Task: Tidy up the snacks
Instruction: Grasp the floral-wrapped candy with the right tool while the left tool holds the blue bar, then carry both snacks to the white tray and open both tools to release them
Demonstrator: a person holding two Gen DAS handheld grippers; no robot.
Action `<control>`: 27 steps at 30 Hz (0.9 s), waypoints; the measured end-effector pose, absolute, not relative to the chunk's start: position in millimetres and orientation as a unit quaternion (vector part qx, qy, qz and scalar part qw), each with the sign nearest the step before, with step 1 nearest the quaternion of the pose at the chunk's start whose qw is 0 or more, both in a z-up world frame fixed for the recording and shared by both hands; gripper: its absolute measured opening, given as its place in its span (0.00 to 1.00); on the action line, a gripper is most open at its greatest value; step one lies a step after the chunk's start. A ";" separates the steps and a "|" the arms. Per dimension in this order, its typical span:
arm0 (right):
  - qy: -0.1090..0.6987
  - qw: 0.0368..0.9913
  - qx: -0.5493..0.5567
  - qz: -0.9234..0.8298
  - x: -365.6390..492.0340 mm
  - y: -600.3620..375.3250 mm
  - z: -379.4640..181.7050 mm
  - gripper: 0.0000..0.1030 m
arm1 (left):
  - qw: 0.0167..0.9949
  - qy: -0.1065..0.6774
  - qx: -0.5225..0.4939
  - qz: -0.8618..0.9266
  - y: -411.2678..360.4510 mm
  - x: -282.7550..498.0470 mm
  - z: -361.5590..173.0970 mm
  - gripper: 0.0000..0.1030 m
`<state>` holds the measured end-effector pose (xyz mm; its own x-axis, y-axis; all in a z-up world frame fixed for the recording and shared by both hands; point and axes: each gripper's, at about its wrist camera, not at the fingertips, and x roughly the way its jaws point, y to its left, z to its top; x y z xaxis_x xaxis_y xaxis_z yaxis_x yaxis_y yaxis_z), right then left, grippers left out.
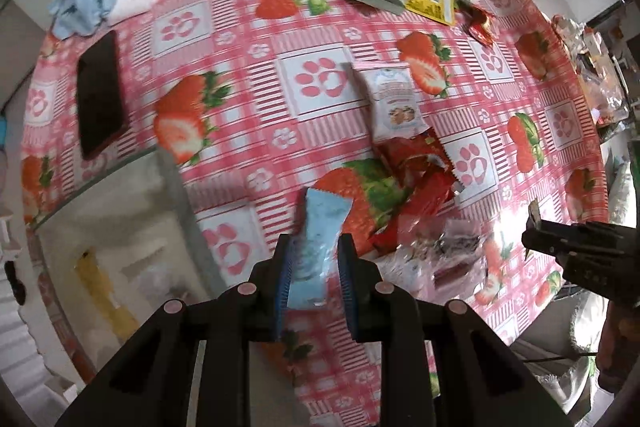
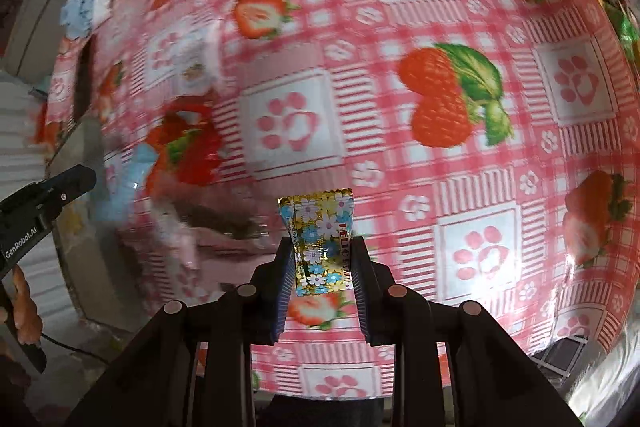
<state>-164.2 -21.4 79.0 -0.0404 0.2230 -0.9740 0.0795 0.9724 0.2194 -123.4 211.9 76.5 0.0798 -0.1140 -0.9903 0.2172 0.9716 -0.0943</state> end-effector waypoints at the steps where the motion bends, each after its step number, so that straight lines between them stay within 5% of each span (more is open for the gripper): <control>1: 0.719 0.685 0.103 0.056 -162.9 -17.9 78.3 0.28 | 0.733 0.670 0.034 -0.110 219.5 -125.7 78.0 0.24; 6: 0.722 0.682 0.089 0.069 -156.5 0.8 54.5 0.28 | 0.725 0.679 0.033 -0.112 228.3 -131.7 72.6 0.26; 7: 0.723 0.682 0.087 0.070 -156.3 2.9 53.6 0.28 | 0.723 0.681 0.043 -0.112 224.5 -130.3 69.9 0.34; 8: 0.724 0.681 0.085 0.071 -157.4 4.7 52.9 0.28 | 0.722 0.681 0.048 -0.113 221.7 -128.9 67.1 0.53; 10: 0.727 0.678 0.081 0.072 -160.2 10.7 53.3 0.28 | 0.721 0.681 0.067 -0.113 212.6 -124.4 56.4 0.70; 18: 0.724 0.682 0.085 0.066 -172.2 13.0 68.8 0.28 | 0.676 0.717 0.128 -0.107 190.0 -118.5 -0.4 0.69; 21: 0.720 0.685 0.093 0.064 -175.4 9.8 75.1 0.28 | 0.668 0.724 0.128 -0.117 188.3 -123.2 -6.0 0.51; 23: 0.718 0.687 0.095 0.064 -175.6 9.0 77.5 0.28 | 0.668 0.722 0.128 -0.129 187.2 -125.5 -3.3 0.25; 27: 0.716 0.688 0.093 0.068 -173.5 12.3 80.6 0.28 | 0.678 0.716 0.104 -0.128 197.2 -126.0 7.4 0.24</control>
<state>-173.5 12.3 80.6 -0.0346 0.2269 -0.9733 0.0407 0.9734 0.2255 -126.0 197.2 7.4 -0.0595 -0.0253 -0.9979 0.3230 0.9454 -0.0432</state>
